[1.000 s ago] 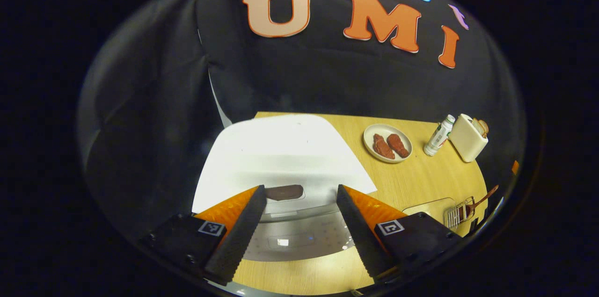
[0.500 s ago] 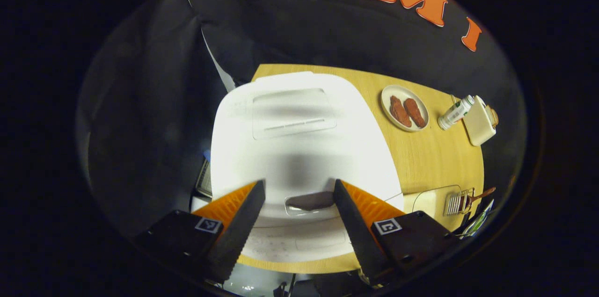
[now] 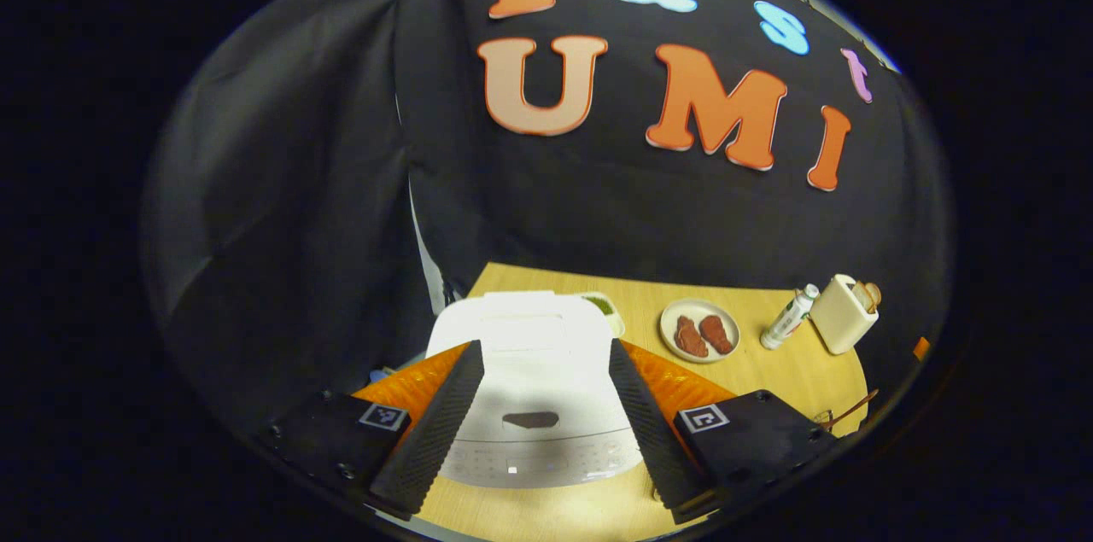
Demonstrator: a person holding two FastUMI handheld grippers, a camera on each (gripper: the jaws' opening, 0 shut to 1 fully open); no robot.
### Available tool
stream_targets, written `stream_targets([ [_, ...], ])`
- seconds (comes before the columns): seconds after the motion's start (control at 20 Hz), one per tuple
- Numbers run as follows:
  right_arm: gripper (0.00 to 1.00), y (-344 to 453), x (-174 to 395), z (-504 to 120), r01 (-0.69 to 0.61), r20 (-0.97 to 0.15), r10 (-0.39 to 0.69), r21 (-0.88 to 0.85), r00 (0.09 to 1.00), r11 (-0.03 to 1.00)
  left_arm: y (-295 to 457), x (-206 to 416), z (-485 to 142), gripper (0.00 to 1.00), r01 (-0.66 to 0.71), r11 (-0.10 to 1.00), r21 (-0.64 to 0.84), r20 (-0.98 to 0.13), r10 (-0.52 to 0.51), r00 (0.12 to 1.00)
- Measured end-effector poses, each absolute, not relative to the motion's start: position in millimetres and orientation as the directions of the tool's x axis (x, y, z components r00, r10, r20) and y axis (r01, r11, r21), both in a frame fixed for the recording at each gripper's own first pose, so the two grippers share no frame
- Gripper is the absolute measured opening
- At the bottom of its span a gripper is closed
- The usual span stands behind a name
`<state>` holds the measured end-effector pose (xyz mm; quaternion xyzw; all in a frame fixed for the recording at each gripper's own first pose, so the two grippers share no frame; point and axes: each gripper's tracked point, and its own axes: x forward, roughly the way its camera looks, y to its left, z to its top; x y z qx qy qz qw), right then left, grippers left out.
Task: Close the left gripper, press the button to open the rice cooker; take a wooden spoon from the chopstick holder with the right hand, scoop a spoonful of rice and pour it into the rice cooker, then put the wooden spoon back into the chopstick holder.
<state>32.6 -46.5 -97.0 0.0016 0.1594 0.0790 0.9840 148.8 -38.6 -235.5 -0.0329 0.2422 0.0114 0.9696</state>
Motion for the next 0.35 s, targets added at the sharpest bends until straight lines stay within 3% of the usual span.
stream_targets([
  [0.35, 0.95, -52, 34, -12, -0.121, -0.16, 0.105, -0.093, 0.982, 0.988, -50, 105, -78, 1.0, -0.037, 0.999, 0.003, -0.174, 0.037, 0.984],
])
